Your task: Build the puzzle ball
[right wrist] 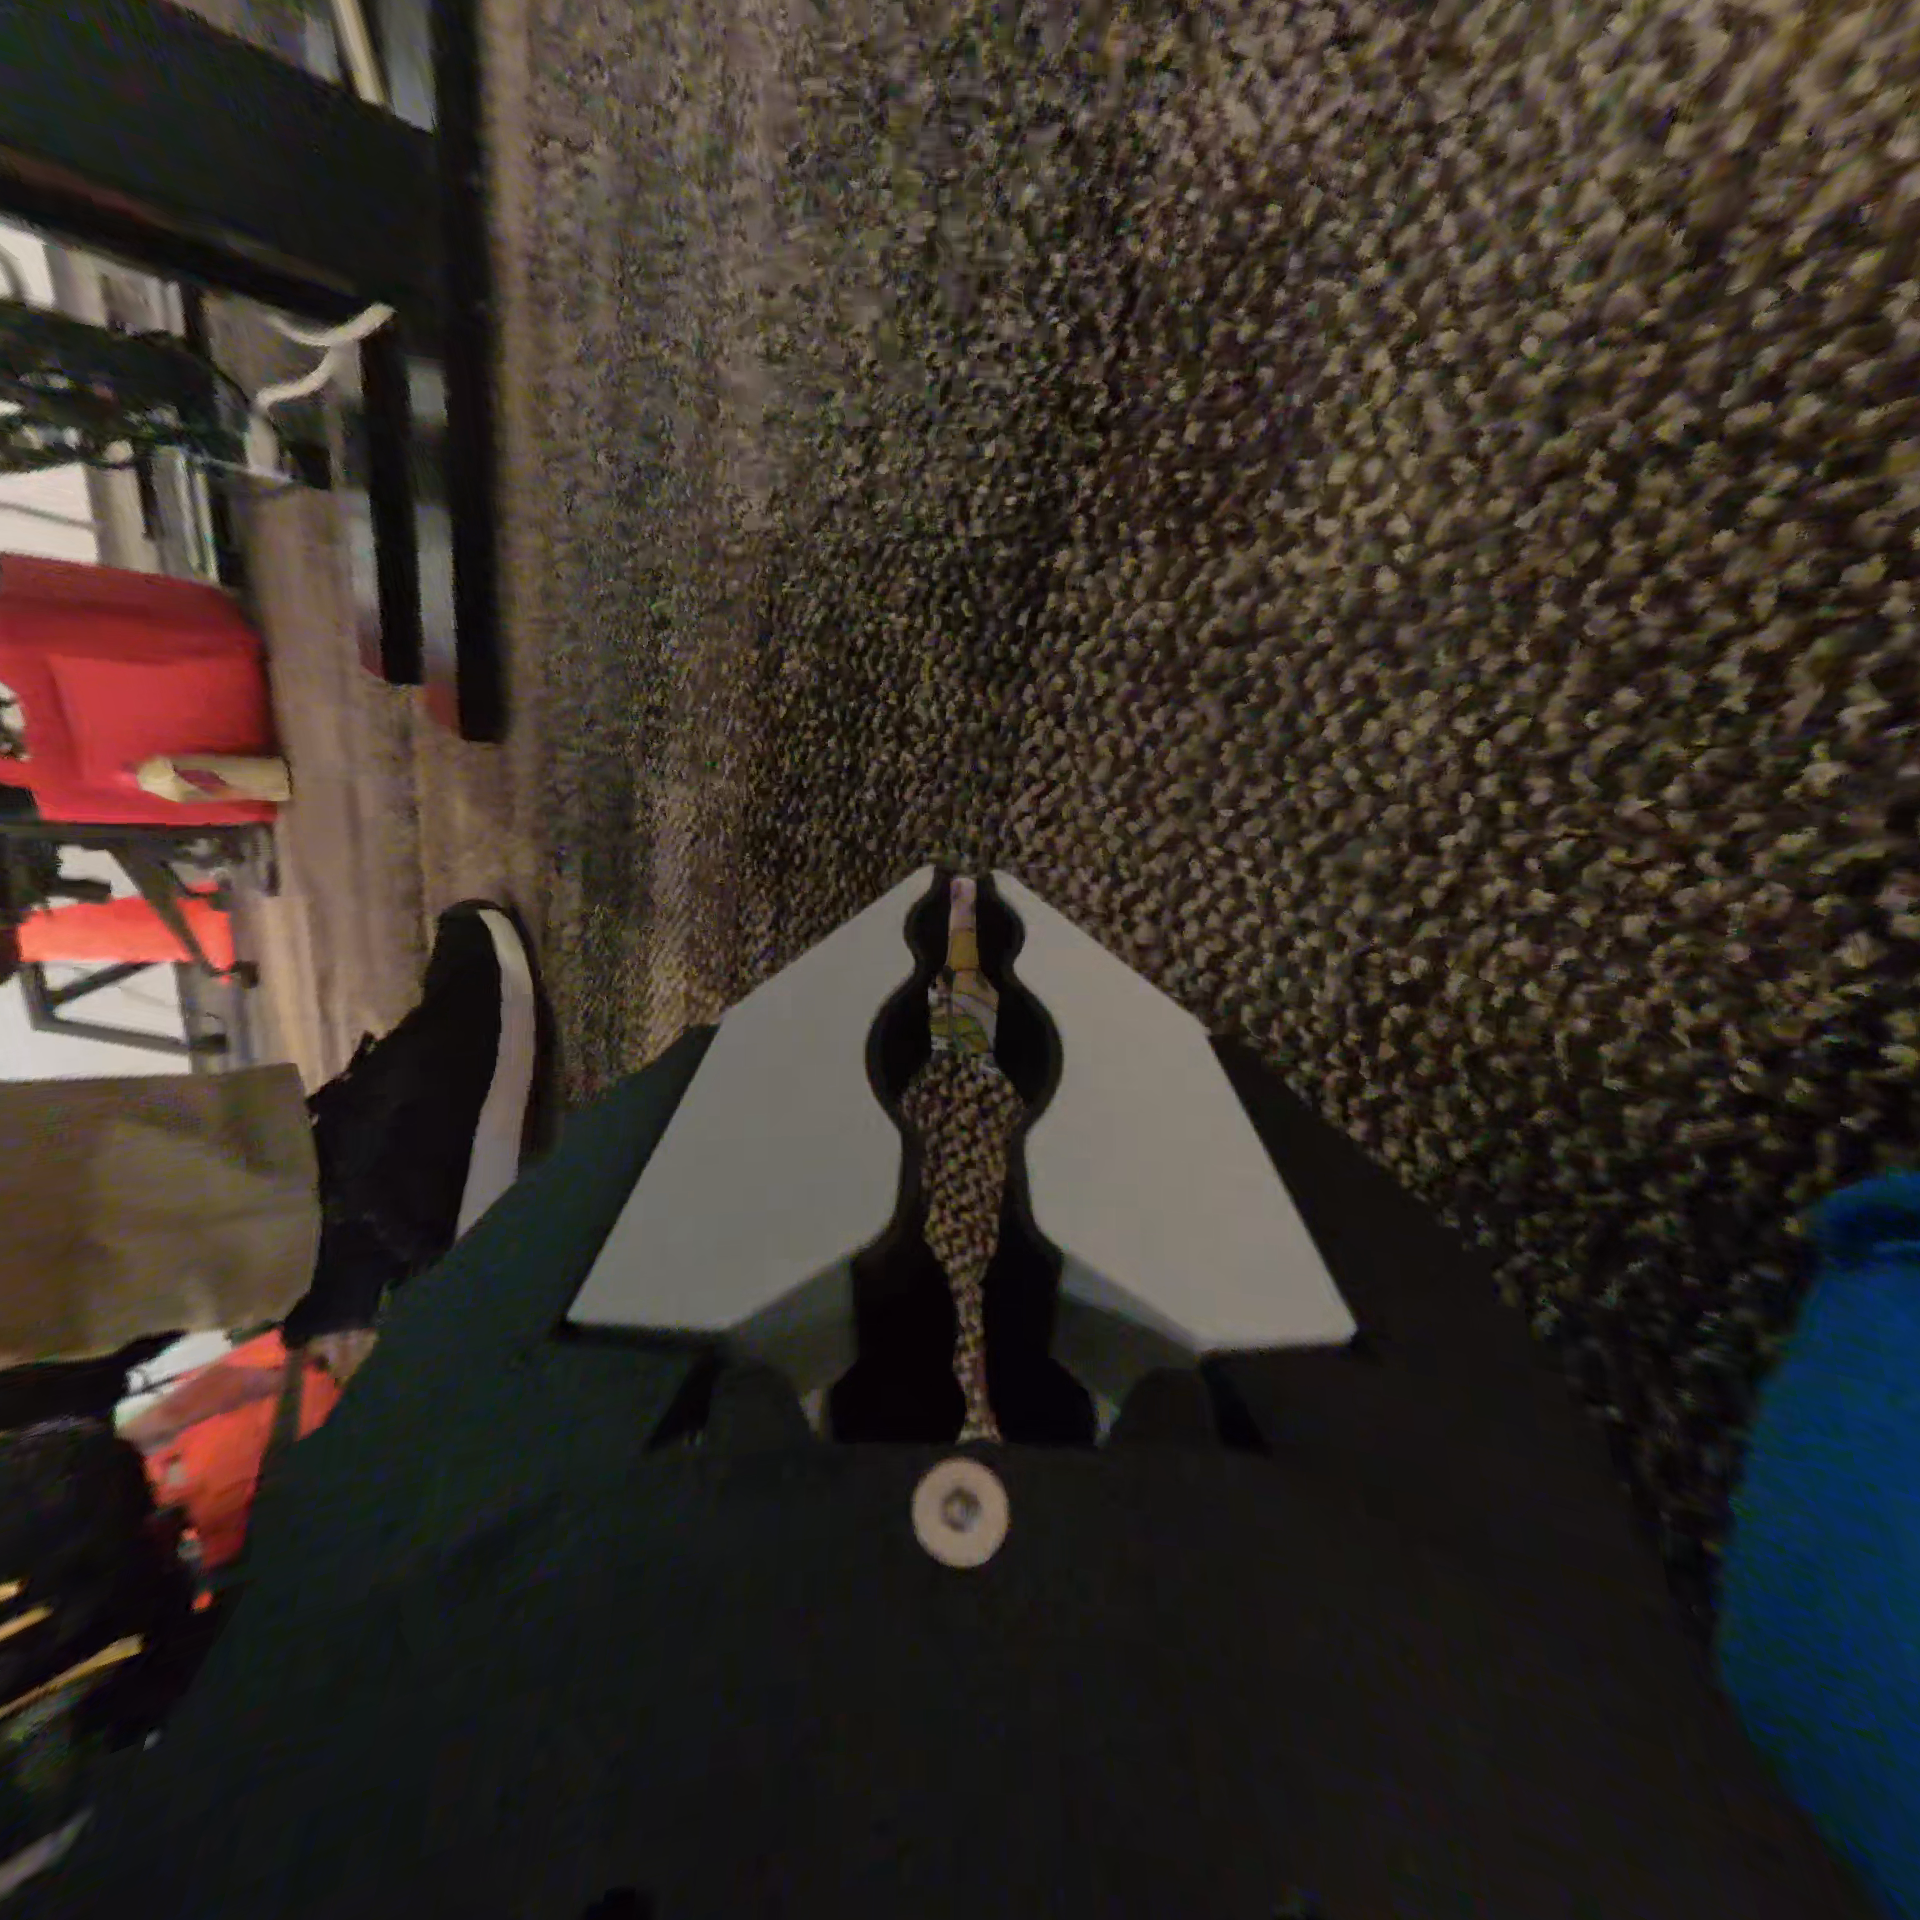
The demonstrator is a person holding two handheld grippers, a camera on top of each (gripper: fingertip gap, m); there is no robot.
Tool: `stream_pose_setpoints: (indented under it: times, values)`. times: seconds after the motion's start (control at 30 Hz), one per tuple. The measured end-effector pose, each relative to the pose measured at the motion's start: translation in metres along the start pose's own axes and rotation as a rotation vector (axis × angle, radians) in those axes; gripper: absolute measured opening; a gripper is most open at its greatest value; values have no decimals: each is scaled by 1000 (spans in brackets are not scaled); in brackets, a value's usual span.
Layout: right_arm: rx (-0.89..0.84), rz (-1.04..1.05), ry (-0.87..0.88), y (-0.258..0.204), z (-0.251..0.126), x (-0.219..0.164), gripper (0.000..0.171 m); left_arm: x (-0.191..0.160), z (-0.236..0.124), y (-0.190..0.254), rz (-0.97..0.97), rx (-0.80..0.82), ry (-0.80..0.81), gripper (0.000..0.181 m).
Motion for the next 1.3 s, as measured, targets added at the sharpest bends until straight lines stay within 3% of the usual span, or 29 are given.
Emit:
stream_pose_setpoints:
  times: [0.17, 0.43, 0.53, 0.67, 0.8, 1.03, 1.17, 1.3]
  values:
    - [91, -18, -33, -16, 2, -9, 4, 0, 0, 0, 0, 0, 1, 135]
    - [710, -23, 129, -116, -30, 14, 4, 0, 0, 0, 0, 2, -2, 135]
    - [813, -25, 137, -138, -50, -3, 4, 0, 0, 0, 0, 2, -2, 135]
    - [828, -20, 144, -160, -73, -39, 4, 0, 0, 0, 1, 0, -3, 135]
    - [787, -50, 233, -195, -129, -67, 4, -1, -1, 0, 3, 3, 0, 134]
    - [651, -222, 331, -263, -285, -87, 4, -2, -2, 2, 14, -3, -1, 135]
    - [624, -444, 348, -346, -380, -88, 4, -3, -3, 3, 20, -4, 1, 136]
    - [560, -698, 381, -447, -440, -48, 4, -3, -4, 2, 15, 2, -2, 135]
Point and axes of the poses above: each gripper's, where its closed fingertips meet, z out along the fingers, x out of its top, y = z × x across the jaws, the point moved 3 cm from there along -z, back along the fingers, and after that the axes turned 2 degrees about z, right-handed, at the moved point
